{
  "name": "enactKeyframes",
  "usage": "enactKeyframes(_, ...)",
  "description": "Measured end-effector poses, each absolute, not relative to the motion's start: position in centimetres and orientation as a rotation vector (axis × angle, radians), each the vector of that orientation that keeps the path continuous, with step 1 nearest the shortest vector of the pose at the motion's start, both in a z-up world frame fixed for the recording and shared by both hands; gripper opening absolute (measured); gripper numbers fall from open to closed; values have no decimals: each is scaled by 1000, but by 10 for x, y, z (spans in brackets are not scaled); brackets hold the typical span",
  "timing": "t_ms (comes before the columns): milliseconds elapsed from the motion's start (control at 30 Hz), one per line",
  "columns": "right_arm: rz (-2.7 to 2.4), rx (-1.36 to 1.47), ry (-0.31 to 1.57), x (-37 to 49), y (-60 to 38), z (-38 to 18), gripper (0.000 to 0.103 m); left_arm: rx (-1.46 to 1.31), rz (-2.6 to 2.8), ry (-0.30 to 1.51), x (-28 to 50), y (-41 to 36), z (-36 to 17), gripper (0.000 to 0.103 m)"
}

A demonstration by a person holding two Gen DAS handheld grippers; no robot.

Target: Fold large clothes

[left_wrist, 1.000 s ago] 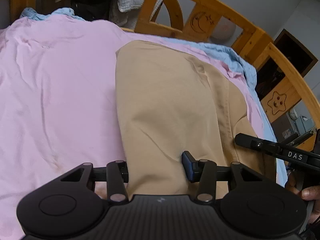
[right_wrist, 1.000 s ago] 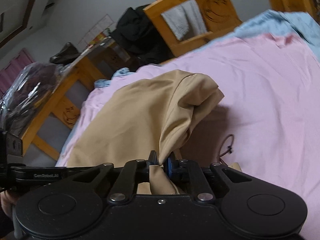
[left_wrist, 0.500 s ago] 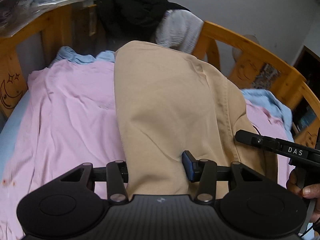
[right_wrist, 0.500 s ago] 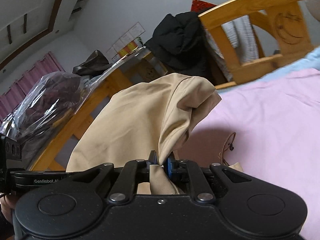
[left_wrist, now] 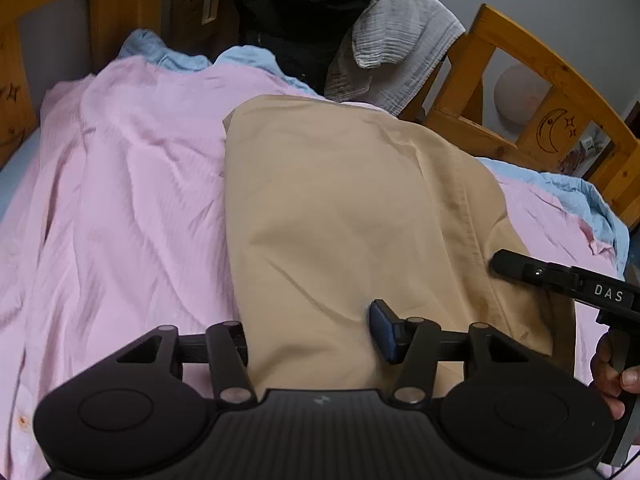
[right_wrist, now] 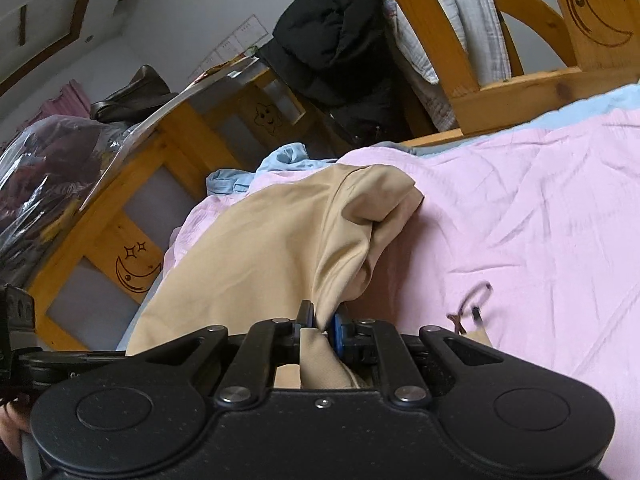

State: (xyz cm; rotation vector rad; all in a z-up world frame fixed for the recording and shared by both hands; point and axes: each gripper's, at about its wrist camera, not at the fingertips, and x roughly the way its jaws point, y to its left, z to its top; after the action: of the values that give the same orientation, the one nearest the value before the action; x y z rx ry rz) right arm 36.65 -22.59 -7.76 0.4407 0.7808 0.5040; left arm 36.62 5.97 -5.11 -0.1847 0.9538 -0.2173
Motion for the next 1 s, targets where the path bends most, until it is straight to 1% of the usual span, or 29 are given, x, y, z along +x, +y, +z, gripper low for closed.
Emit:
enactKeyframes(167, 513, 363, 784, 371, -230, -81, 13, -191, -215, 951, 363, 61, -54, 60)
enactKeyframes(300, 490, 369, 798, 373, -234, -86, 18, -164, -193, 950, 363, 54, -54, 70)
enactKeyframes(367, 477, 372, 800, 371, -237, -88, 20, -140, -181, 945, 361, 51, -53, 72)
enactKeyframes(467, 456, 366, 806, 370, -236, -88, 27, -119, -158, 943, 359, 48, -51, 78)
enactKeyframes(500, 449, 361, 807, 369, -236, -88, 31, -113, -148, 944, 358, 47, -50, 81)
enactKeyframes(533, 441, 356, 805, 369, -237, -87, 32, -108, -141, 942, 357, 47, -49, 83)
enactKeyframes(567, 437, 352, 804, 368, -237, -85, 32, -103, -132, 940, 356, 46, -48, 84)
enactKeyframes(767, 399, 317, 796, 360, -242, -78, 45, -93, -99, 920, 347, 42, -37, 90)
enactKeyframes(833, 390, 316, 788, 356, -244, -74, 54, -95, -90, 908, 343, 41, -32, 92)
enactKeyframes(900, 382, 312, 773, 350, -246, -67, 57, -97, -83, 890, 337, 40, -26, 94)
enactKeyframes(1000, 378, 289, 745, 339, -248, -54, 66, -96, -75, 845, 322, 39, -14, 97)
